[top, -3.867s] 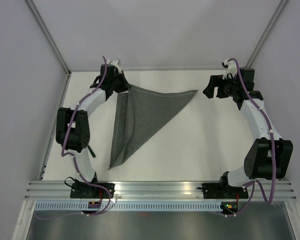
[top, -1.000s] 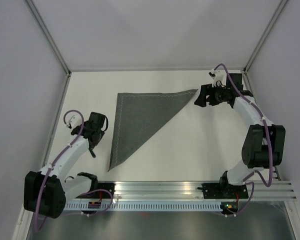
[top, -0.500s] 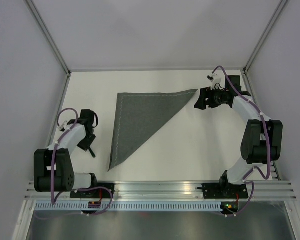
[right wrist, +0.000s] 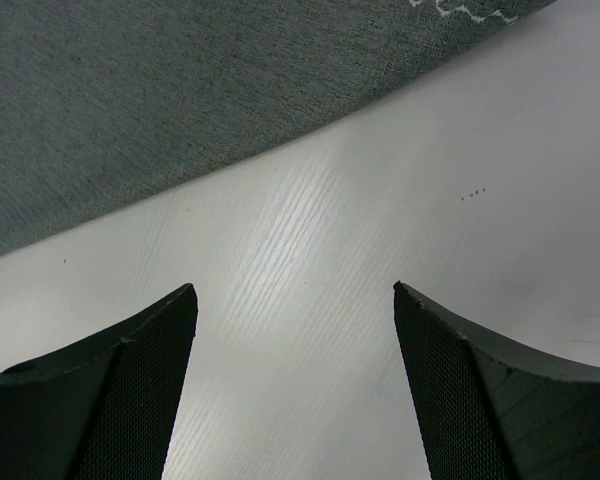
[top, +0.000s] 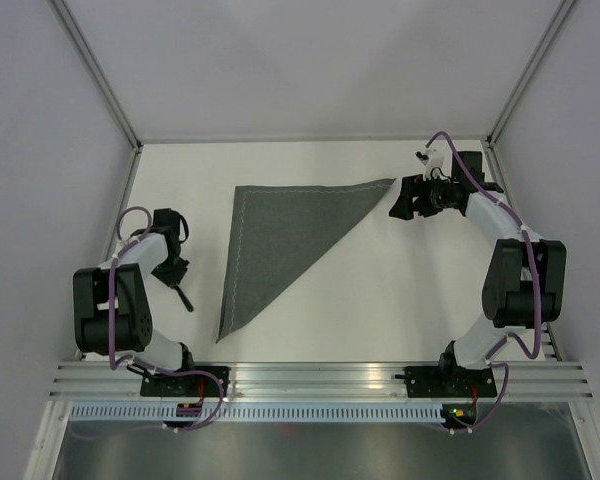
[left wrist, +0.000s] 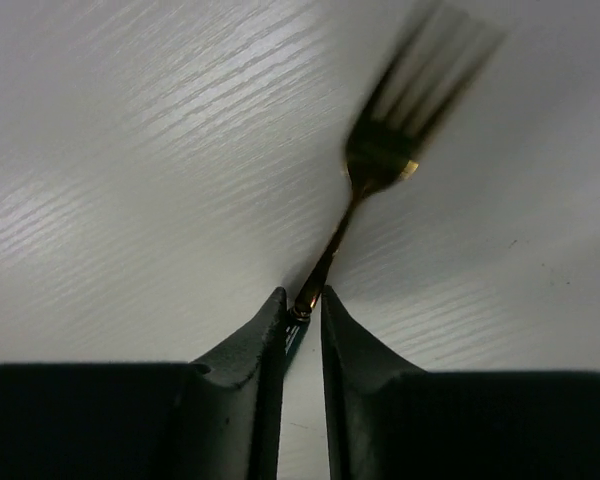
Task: Fold the napkin, place the utensils inside, and roll it up
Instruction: Grab a utensil with the left arm
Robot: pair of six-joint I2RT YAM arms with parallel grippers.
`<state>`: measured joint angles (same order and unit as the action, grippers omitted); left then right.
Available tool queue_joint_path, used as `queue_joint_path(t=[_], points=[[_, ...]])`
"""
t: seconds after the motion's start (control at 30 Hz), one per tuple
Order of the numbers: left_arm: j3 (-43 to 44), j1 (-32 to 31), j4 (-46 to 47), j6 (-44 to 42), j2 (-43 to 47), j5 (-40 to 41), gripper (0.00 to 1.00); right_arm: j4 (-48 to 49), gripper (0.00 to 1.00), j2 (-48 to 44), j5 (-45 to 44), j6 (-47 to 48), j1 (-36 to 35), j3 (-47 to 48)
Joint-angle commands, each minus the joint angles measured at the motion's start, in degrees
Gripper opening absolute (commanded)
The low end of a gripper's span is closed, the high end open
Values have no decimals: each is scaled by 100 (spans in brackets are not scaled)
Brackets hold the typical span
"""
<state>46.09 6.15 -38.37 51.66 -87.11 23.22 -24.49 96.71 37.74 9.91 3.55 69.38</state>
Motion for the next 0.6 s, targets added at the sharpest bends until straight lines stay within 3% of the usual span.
queue_joint_path(t=[0.0,0.13,0.37,0.57], points=[[-21,44,330,-340,-341,-362,21,6,85,-178,181,72,14,-48],[-3,44,663,-516,-421,-511,2,-47,84,-240,155,90,14,-22],[383,44,962,-1342,-386,-696,2,-135,85,-249,155,81,14,57],[779,44,1209,-2036,229,-1065,2,-214,85,-214,129,11,14,233]])
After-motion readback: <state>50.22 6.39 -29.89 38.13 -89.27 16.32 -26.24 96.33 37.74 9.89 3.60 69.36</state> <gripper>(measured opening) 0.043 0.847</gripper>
